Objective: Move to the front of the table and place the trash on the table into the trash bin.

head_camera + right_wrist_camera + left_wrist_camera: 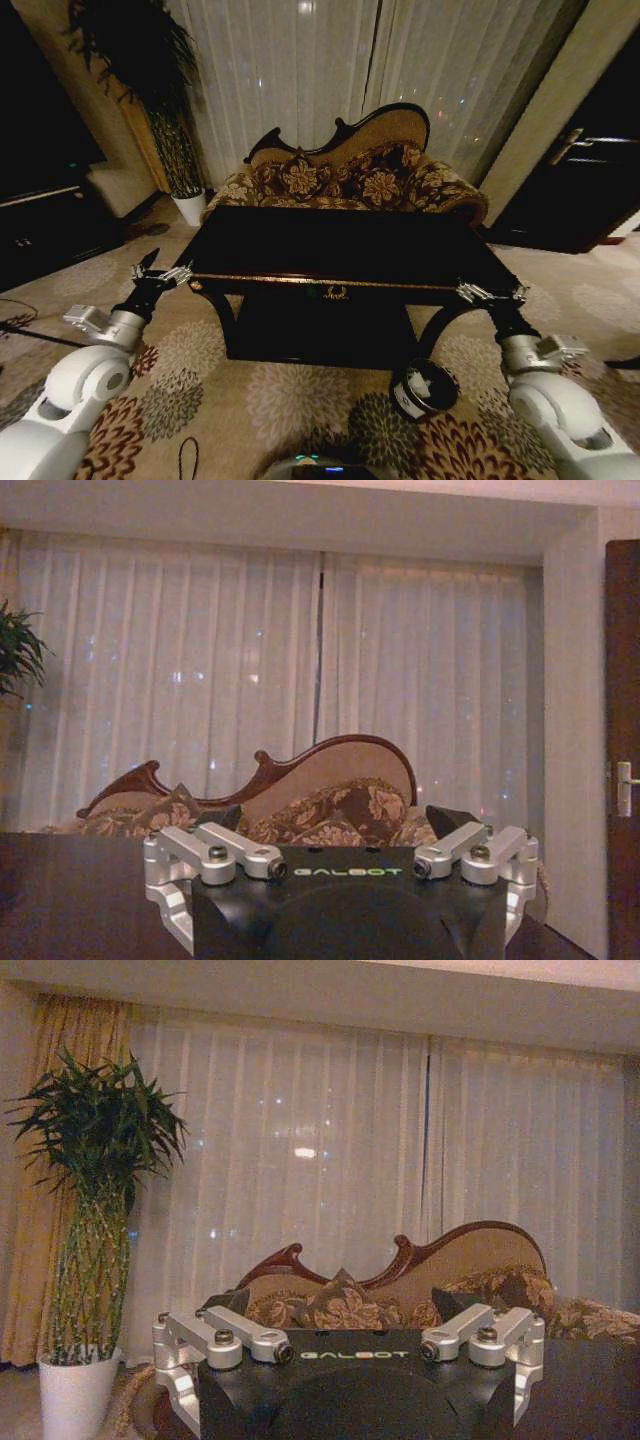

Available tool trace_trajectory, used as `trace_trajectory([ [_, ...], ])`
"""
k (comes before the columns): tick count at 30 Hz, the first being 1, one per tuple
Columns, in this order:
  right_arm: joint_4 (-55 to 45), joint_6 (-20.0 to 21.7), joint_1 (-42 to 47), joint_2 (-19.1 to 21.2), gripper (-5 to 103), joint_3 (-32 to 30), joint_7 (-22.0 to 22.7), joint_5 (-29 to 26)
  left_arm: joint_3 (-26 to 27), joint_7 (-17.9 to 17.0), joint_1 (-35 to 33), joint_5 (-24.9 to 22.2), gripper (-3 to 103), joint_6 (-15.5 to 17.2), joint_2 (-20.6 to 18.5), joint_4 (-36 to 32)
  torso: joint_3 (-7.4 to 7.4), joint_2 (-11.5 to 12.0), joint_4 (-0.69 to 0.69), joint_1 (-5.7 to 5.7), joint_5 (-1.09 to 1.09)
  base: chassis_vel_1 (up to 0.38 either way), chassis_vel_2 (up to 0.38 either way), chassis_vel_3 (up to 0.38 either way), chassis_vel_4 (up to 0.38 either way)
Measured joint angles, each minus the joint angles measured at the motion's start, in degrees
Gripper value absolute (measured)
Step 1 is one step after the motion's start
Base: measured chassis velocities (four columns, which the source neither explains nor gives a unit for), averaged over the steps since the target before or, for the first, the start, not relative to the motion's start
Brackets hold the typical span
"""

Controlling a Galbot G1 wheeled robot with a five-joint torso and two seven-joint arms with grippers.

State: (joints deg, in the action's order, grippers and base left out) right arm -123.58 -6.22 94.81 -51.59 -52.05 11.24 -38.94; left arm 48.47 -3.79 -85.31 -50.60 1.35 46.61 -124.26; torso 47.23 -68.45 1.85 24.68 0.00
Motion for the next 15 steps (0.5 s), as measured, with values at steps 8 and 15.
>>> trace_trajectory([
  [8, 0.01, -0.03, 0.00, 0.00, 100, 0.00, 0.01, 0.00, 0.00, 0.00, 0.00, 0.00, 100, 0.00, 0.00, 0.00, 0.02, 0.01, 0.00, 0.02, 0.00, 0.171, -0.184, -0.164, 0.163],
  [15, 0.00, -0.04, 0.00, 0.00, 100, -0.01, 0.01, 0.01, 0.00, 0.00, 0.00, 0.00, 100, 0.00, 0.00, 0.00, 0.02, 0.01, 0.00, 0.03, 0.00, 0.166, -0.159, -0.174, 0.158],
])
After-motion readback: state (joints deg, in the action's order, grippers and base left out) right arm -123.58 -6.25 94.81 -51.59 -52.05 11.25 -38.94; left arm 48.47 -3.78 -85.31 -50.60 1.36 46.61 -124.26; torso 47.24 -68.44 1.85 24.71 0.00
